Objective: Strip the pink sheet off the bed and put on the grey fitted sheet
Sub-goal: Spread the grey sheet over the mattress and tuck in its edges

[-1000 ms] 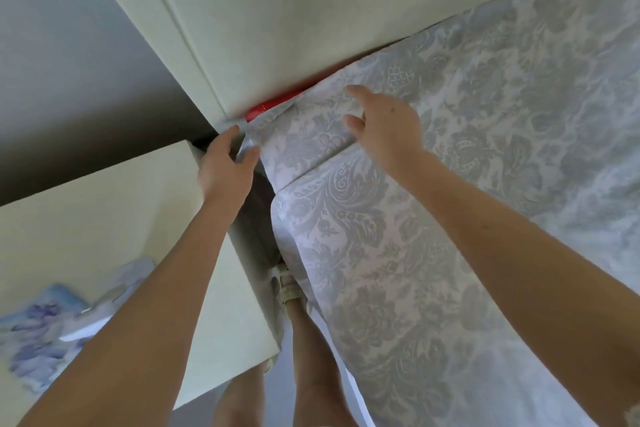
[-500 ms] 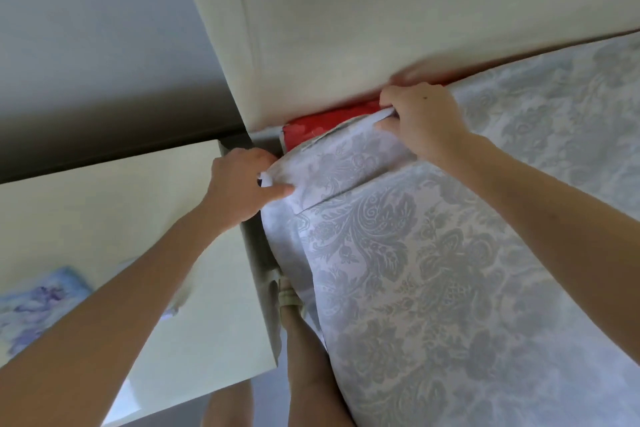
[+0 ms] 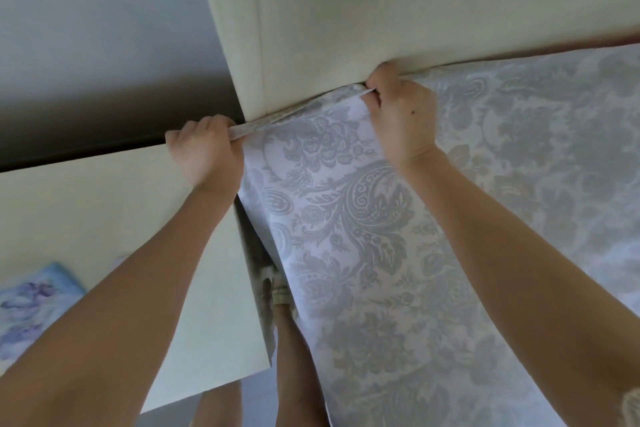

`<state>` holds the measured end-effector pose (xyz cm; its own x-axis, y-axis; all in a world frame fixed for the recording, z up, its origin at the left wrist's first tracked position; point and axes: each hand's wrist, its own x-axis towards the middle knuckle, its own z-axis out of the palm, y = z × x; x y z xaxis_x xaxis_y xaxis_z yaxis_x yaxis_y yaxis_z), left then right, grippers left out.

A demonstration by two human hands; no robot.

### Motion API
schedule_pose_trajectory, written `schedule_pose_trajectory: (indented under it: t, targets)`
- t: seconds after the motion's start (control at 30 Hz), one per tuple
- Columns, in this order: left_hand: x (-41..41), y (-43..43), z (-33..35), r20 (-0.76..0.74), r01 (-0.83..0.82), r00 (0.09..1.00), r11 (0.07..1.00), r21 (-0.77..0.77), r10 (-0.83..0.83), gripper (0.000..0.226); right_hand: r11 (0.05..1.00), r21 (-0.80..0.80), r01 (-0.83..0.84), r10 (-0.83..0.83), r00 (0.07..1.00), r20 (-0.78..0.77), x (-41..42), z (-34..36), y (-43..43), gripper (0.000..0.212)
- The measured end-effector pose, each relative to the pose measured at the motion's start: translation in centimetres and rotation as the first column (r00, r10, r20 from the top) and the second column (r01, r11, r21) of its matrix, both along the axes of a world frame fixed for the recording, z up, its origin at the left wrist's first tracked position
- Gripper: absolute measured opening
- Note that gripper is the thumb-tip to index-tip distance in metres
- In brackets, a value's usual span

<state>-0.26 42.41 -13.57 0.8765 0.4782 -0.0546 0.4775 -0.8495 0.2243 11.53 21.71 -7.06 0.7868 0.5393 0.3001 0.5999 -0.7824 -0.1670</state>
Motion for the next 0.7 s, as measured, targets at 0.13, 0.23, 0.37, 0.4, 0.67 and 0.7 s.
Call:
schedule_pose_trajectory:
  t: [0.13,0.23,0.37,0.4,0.67,0.7]
  targets:
    - [1.9,-1.5,-1.4,-0.234,-0.189,0.959,0.975,-0.118,0.158,0.027,0.999,0.014,0.045,-0.045,0.998,-0.039,-0.3,-2.9,-0.6,0.015]
    - [2.2,-2.9,-0.6,-0.266,-0.372,0.912,0.903,-0.215,0.312,0.052,0.996,0.084,-0.010,0.021,0.991,-0.134,-0.7,-3.2,-1.3,0.018]
    - [-1.5,-6.6,1.8,-0.048,-0.312,0.933,0.737,-0.600,0.355,0.019,0.980,0.164,-0.110,0.151,0.951,-0.269,-2.3,-2.0,-3.1,0.020]
    - [-2.5,-7.6,2.4,0.027,-0.199,0.956,0.709,-0.677,0.294,0.019,0.978,0.152,-0.142,0.180,0.946,-0.270,-2.6,-1.9,-3.4,0.019]
    - [-1.4,-9.1,0.7,0.275,0.077,0.944,0.686,-0.723,0.183,0.041,0.972,-0.078,-0.221,0.158,0.864,-0.479,-1.3,-2.6,-2.7,0.043]
    - [-0.9,-9.0,0.6,0.240,0.043,0.954,0.711,-0.702,0.180,0.045,0.963,-0.127,-0.239,0.145,0.852,-0.503,-1.5,-2.9,-2.5,0.047]
